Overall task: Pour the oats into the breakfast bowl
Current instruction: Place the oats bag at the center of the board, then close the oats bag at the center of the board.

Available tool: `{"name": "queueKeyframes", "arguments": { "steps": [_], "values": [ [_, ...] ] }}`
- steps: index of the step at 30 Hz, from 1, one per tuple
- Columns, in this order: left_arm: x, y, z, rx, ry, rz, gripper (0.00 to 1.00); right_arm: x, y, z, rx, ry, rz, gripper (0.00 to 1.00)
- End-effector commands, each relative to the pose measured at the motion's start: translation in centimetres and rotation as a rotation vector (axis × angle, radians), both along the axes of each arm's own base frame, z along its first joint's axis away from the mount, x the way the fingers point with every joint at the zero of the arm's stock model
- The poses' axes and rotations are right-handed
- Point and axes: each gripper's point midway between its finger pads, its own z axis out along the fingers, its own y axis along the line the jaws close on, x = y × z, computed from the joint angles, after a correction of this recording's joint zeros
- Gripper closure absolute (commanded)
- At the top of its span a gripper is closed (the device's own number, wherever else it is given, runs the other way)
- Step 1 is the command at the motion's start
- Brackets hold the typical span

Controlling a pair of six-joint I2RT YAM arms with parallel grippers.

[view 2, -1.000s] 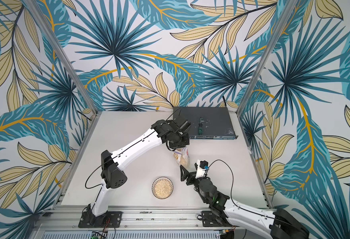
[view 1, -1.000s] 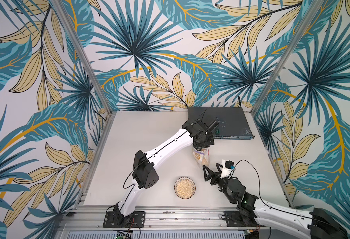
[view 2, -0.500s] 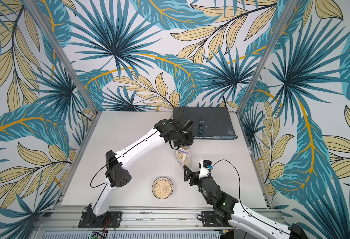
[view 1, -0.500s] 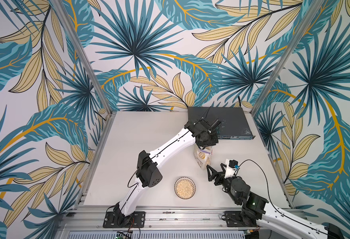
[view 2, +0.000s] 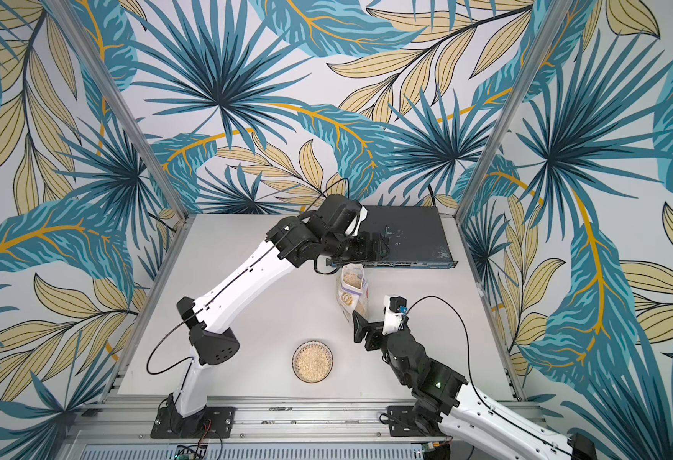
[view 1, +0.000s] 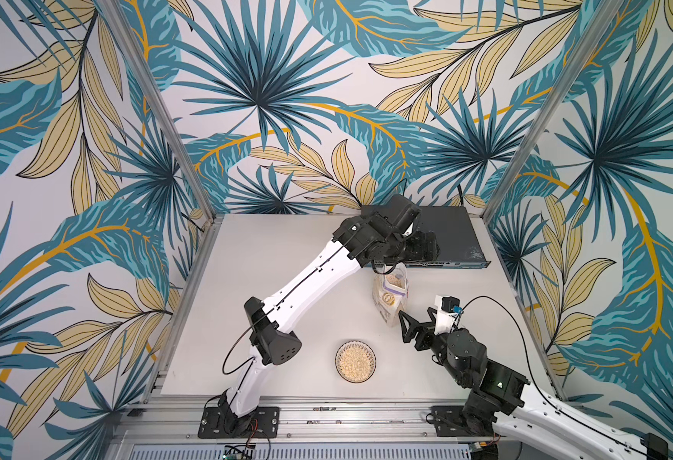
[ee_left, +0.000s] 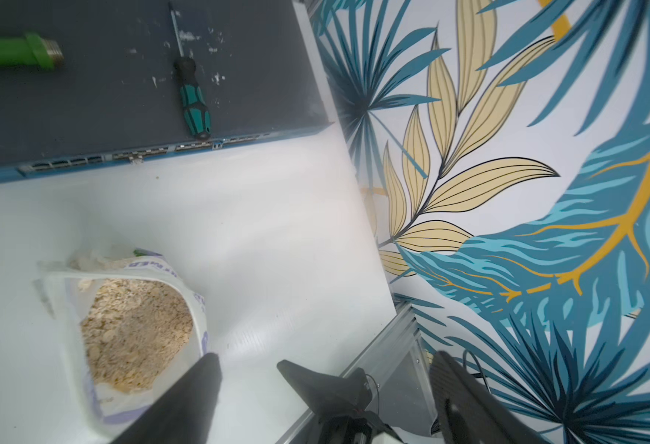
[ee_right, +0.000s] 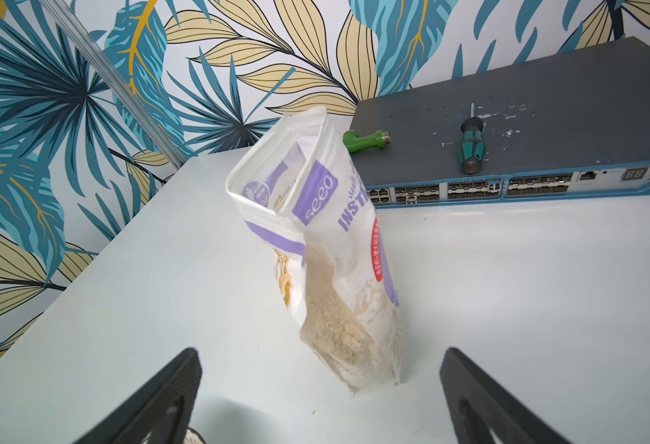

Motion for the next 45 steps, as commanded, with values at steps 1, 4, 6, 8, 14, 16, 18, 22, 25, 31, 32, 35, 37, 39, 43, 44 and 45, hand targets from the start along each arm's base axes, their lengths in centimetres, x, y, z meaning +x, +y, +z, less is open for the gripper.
{"name": "queueKeyframes", "arguments": {
  "steps": [1,4,6,8,14,16,18,22,25,31,32,35,37,39,43,44,45],
  "values": [
    [-1.6,5.2,5.8,0.014,-0.206,0.015,0.07,0.1,0.1,1.2,-0.096,0.004,0.017,0.00],
    [-2.3,9.5,5.4,0.093,-0.278,0.085,0.00,0.9,0.1,2.0,-0.240,0.006,-0.005,0.00],
    [-2.5,12.6,4.1,0.154,-0.307,0.165,0.00,1.5,0.7,2.3,-0.323,0.011,0.008,0.00],
    [-3.0,15.5,2.5,0.202,-0.320,0.233,0.00,2.3,1.4,2.7,-0.365,0.019,0.026,0.02],
    [-5.7,24.0,-3.0,0.295,-0.309,0.425,0.00,5.3,2.6,3.3,-0.325,0.069,0.116,0.16],
    [-6.8,26.4,-5.0,0.312,-0.285,0.481,0.00,6.3,2.7,3.1,-0.327,0.105,0.143,0.19],
    [-7.8,27.6,-6.8,0.300,-0.256,0.504,0.00,6.2,3.6,2.5,-0.363,0.138,0.207,0.20],
    [-9.2,28.6,-9.9,0.256,-0.201,0.522,0.00,5.5,4.5,2.5,-0.363,0.152,0.271,0.20],
    [-9.6,28.1,-11.1,0.216,-0.169,0.513,0.00,5.2,4.0,3.6,-0.339,0.126,0.260,0.19],
    [-9.2,26.2,-12.7,0.208,-0.116,0.479,0.00,5.2,2.7,3.6,-0.351,0.129,0.200,0.20],
    [-9.2,25.9,-12.9,0.209,-0.109,0.472,0.00,5.4,2.4,2.8,-0.377,0.151,0.183,0.21],
    [-9.1,25.3,-13.2,0.196,-0.095,0.460,0.00,5.8,2.2,1.1,-0.442,0.207,0.175,0.23],
    [-9.2,25.1,-13.2,0.186,-0.092,0.457,0.00,6.2,2.4,0.6,-0.464,0.219,0.174,0.24],
    [-9.2,25.0,-13.2,0.176,-0.088,0.457,0.00,6.6,2.7,0.7,-0.476,0.204,0.181,0.25],
    [-9.3,25.1,-13.5,0.179,-0.078,0.460,0.00,7.5,3.7,1.6,-0.467,0.172,0.191,0.29],
    [-9.4,25.1,-13.5,0.180,-0.075,0.459,0.00,7.7,4.0,1.7,-0.466,0.168,0.196,0.30],
    [-9.4,25.1,-13.5,0.177,-0.073,0.459,0.00,7.8,4.3,1.7,-0.466,0.167,0.204,0.30]
  ]
}}
